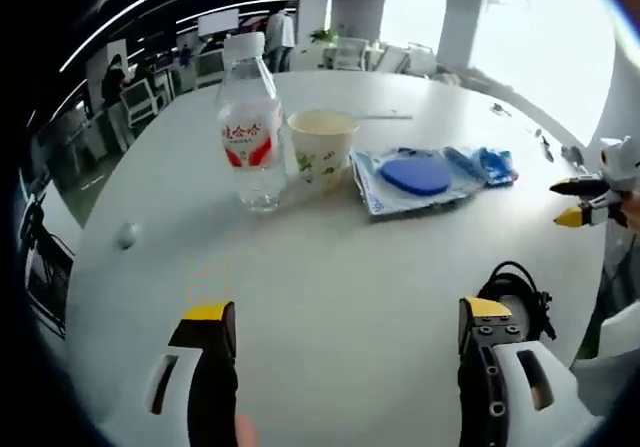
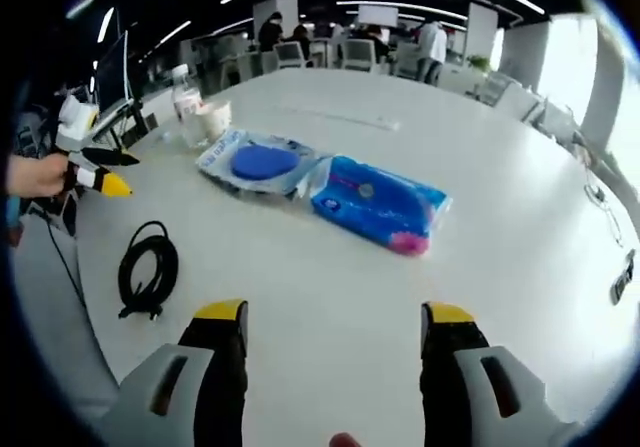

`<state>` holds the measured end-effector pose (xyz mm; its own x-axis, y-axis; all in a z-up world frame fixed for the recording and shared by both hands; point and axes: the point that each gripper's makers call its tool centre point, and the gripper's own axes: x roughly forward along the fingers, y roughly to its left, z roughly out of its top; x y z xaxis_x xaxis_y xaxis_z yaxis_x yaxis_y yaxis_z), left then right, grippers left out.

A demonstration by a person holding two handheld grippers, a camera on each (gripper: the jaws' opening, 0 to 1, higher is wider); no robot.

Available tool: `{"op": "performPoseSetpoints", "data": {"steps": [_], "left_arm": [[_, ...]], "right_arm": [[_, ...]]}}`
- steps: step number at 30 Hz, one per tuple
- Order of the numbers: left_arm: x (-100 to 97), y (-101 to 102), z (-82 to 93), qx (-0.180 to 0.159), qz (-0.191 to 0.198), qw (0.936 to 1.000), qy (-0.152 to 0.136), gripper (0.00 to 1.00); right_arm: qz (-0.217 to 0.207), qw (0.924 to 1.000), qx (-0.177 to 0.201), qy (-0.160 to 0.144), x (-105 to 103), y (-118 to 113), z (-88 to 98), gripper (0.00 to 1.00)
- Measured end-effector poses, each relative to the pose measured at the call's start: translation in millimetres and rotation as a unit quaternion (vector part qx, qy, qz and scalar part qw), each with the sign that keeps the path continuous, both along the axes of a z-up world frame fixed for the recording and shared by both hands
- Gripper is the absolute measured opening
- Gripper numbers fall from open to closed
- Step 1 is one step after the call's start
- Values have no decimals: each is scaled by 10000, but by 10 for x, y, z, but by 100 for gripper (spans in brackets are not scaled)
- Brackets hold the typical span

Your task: Arrange the tabletop items into an orderly group along one side of the table until the central work area is clear of visible clutter.

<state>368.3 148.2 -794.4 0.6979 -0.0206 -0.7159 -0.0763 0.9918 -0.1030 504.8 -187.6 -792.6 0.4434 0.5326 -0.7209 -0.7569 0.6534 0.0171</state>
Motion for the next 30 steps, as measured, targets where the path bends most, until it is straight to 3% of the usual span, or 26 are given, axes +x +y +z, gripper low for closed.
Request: {"op": "performPoseSetpoints", "data": {"steps": [12, 24, 30], "left_arm": [[-108, -4, -18, -31, -32, 10000, 85, 90], [-97, -34, -39, -77, -118, 9998, 112, 89], [-121, -325, -74, -330, -319, 9989, 87, 85]], "right_arm": [[-62, 9999, -75, 54, -65, -140, -30, 67], [-60, 9999, -23, 78, -118, -112, -24, 64], [48, 9995, 274, 129, -230, 72, 39, 62]]}}
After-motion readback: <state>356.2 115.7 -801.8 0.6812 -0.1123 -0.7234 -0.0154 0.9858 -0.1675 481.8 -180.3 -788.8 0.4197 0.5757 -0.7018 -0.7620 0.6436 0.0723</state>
